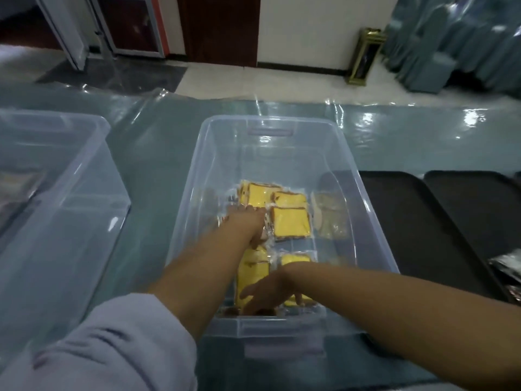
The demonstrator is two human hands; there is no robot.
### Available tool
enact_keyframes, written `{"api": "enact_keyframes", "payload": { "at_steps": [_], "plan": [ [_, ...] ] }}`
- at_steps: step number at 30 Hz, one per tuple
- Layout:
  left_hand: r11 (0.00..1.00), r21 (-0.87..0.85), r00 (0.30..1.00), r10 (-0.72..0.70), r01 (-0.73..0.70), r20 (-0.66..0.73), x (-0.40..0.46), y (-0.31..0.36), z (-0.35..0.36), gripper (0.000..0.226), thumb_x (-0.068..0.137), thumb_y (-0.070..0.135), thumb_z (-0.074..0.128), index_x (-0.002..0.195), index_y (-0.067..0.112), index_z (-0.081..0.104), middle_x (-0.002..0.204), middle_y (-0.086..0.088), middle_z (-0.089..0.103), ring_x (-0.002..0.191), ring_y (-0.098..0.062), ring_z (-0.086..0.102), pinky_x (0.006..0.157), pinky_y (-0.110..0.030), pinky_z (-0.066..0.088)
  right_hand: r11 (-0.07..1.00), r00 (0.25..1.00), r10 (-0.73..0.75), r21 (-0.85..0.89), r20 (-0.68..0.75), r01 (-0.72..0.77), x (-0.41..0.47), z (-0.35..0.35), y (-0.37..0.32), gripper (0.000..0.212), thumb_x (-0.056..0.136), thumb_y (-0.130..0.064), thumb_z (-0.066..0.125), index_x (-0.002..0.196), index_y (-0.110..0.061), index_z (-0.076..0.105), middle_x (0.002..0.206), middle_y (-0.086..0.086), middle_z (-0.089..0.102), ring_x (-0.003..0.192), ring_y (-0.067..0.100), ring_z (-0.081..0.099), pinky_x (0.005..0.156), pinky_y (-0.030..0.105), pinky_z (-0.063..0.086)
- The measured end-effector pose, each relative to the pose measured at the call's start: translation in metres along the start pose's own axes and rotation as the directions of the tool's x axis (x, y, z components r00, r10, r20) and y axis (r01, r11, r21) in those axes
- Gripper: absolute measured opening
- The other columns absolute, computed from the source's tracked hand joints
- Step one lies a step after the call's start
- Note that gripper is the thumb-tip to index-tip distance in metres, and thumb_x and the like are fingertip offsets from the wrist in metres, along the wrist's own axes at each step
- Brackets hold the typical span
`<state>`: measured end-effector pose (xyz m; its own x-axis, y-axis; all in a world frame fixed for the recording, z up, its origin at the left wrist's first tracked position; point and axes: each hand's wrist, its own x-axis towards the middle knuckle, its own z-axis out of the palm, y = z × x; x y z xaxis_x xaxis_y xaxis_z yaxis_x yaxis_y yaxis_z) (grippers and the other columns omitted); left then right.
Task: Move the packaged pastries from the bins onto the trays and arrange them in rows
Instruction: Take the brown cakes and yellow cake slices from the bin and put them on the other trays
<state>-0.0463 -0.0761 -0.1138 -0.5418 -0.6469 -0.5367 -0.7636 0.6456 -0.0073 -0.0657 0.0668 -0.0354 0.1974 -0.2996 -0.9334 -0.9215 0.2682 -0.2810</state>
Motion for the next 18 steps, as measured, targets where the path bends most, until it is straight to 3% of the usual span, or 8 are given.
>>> {"api": "enact_keyframes", "payload": {
  "at_steps": [3, 4, 6, 10, 13, 15, 18],
  "plan": [
    [1.0, -0.005, 0.999, 0.021, -0.021, 0.024, -0.006, -0.005, 0.001, 0.114, 0.074, 0.017, 0.085, 0.159, 0.028, 0.01, 0.16, -0.017, 0.027, 0.145, -0.042, 0.026, 0.114, -0.057, 0.029, 0.993, 0.989, 0.08, 0.078, 0.123, -0.09, 0.016, 0.002, -0.001, 0.059, 0.101, -0.048, 0.042, 0.153, -0.044, 0.013, 0.159, 0.014, 0.027, 0.14, 0.043, 0.032, 0.104, 0.061, 0.039],
    [0.999, 0.016, 0.999, 0.031, -0.031, 0.023, -0.007, -0.008, 0.0, 0.119, 0.071, 0.018, 0.087, 0.159, 0.03, 0.008, 0.16, -0.016, 0.027, 0.145, -0.042, 0.028, 0.114, -0.059, 0.029, 0.992, 0.987, 0.092, 0.072, 0.131, -0.102, 0.019, 0.003, -0.001, 0.06, 0.1, -0.05, 0.043, 0.152, -0.047, 0.013, 0.159, 0.013, 0.027, 0.14, 0.044, 0.032, 0.103, 0.065, 0.038],
    [0.996, 0.067, 0.999, 0.054, -0.053, -0.004, -0.009, -0.013, -0.001, 0.121, 0.068, 0.019, 0.089, 0.158, 0.033, 0.009, 0.156, -0.016, 0.035, 0.14, -0.04, 0.037, 0.111, -0.058, 0.034, 0.993, 0.992, 0.098, 0.061, 0.08, -0.104, 0.021, 0.005, 0.001, 0.057, 0.103, -0.041, 0.042, 0.154, -0.039, 0.017, 0.157, 0.012, 0.031, 0.138, 0.042, 0.036, 0.103, 0.066, 0.037],
    [0.998, 0.052, 0.999, 0.044, -0.045, 0.023, -0.014, -0.013, -0.009, 0.115, 0.077, 0.011, 0.08, 0.158, 0.038, 0.002, 0.159, -0.015, 0.031, 0.142, -0.041, 0.033, 0.112, -0.055, 0.035, 0.997, 0.996, 0.077, 0.0, -0.039, -0.077, 0.018, 0.003, 0.008, 0.047, 0.102, -0.03, 0.046, 0.148, -0.028, 0.04, 0.146, 0.011, 0.045, 0.126, 0.039, 0.05, 0.096, 0.058, 0.049],
    [0.992, 0.105, 0.994, 0.065, -0.074, 0.084, -0.022, -0.006, -0.023, 0.103, 0.084, 0.022, 0.074, 0.159, 0.031, 0.005, 0.162, -0.011, 0.026, 0.144, -0.04, 0.033, 0.113, -0.052, 0.035, 0.998, 0.99, 0.059, -0.031, -0.129, -0.063, 0.002, 0.0, 0.015, 0.042, 0.101, -0.028, 0.044, 0.143, -0.032, 0.048, 0.136, 0.008, 0.05, 0.116, 0.037, 0.055, 0.085, 0.054, 0.056],
    [0.995, -0.019, 0.991, 0.099, -0.098, 0.089, -0.03, -0.005, -0.038, 0.089, 0.088, 0.026, 0.07, 0.159, 0.022, 0.015, 0.16, -0.01, 0.03, 0.136, -0.037, 0.045, 0.107, -0.046, 0.044, 0.999, 0.967, 0.005, -0.043, -0.256, -0.016, -0.017, 0.002, 0.021, 0.038, 0.101, -0.023, 0.044, 0.136, -0.032, 0.056, 0.124, 0.0, 0.055, 0.108, 0.033, 0.06, 0.084, 0.049, 0.058],
    [0.941, -0.304, 0.988, 0.154, -0.145, 0.006, -0.054, -0.009, -0.075, 0.1, 0.081, 0.017, 0.08, 0.157, 0.03, 0.016, 0.154, -0.013, 0.041, 0.116, -0.036, 0.061, 0.092, -0.044, 0.055, 0.992, 0.855, -0.111, -0.003, -0.507, 0.127, -0.051, 0.009, 0.032, 0.028, 0.103, -0.026, 0.043, 0.113, -0.026, 0.069, 0.097, -0.009, 0.064, 0.084, 0.008, 0.058, 0.079, 0.025, 0.048]
  ]
}}
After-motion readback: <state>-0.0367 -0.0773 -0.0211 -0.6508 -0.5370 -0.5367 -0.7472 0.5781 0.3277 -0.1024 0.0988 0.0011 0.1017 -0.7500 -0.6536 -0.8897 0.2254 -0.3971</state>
